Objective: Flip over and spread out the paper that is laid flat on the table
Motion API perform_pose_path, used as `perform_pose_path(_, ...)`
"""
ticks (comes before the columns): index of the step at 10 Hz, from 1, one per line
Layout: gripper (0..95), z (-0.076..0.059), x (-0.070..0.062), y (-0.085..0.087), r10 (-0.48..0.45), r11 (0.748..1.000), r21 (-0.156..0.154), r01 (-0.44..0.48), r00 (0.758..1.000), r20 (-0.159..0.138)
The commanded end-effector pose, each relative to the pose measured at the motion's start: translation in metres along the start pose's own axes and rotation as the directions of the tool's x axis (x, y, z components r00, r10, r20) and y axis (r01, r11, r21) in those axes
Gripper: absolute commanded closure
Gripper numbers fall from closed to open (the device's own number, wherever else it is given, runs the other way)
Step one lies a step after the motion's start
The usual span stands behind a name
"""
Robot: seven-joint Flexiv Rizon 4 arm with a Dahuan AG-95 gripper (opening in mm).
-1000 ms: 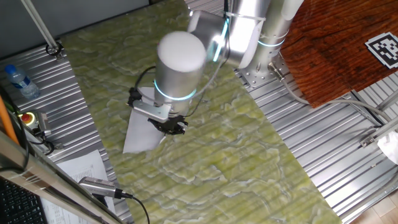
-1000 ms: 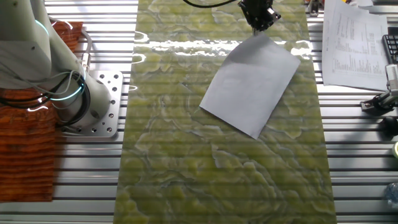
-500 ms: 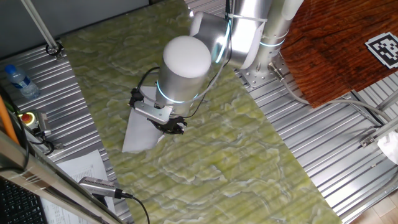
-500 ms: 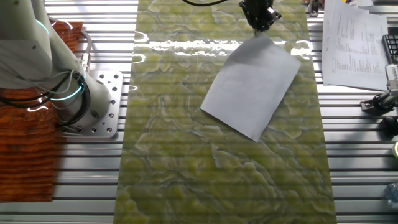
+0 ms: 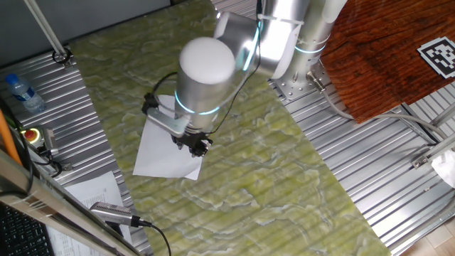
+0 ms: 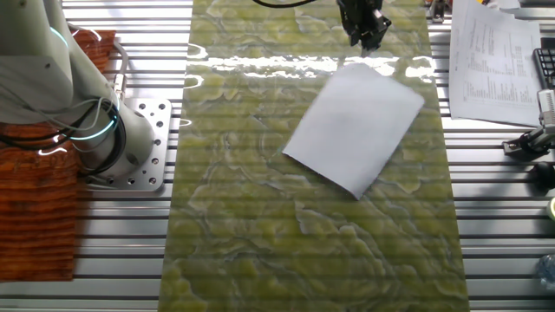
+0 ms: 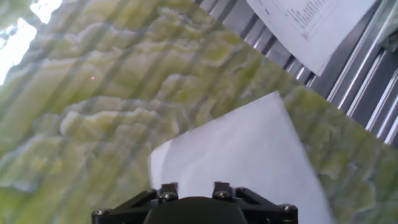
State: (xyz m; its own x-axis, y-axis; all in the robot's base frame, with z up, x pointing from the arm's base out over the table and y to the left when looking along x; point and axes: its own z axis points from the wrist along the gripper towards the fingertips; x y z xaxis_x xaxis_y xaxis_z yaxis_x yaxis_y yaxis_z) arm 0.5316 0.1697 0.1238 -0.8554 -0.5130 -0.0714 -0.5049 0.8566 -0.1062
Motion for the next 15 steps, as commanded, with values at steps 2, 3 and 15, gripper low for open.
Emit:
perform_pose_path(2,57.0,-0.0008,0.0016,0.0001,0.036,0.999,-0.034,-0.035,0.999,0.012)
perform_pose_path(3,57.0,-0.0008,0.0016,0.0001,0.036,0.999,-0.034,-0.035,0.999,0.012)
perform_pose_path(15,57.0,-0.0008,0.0016,0.0001,0.036,0.999,-0.034,-0.035,0.999,0.012)
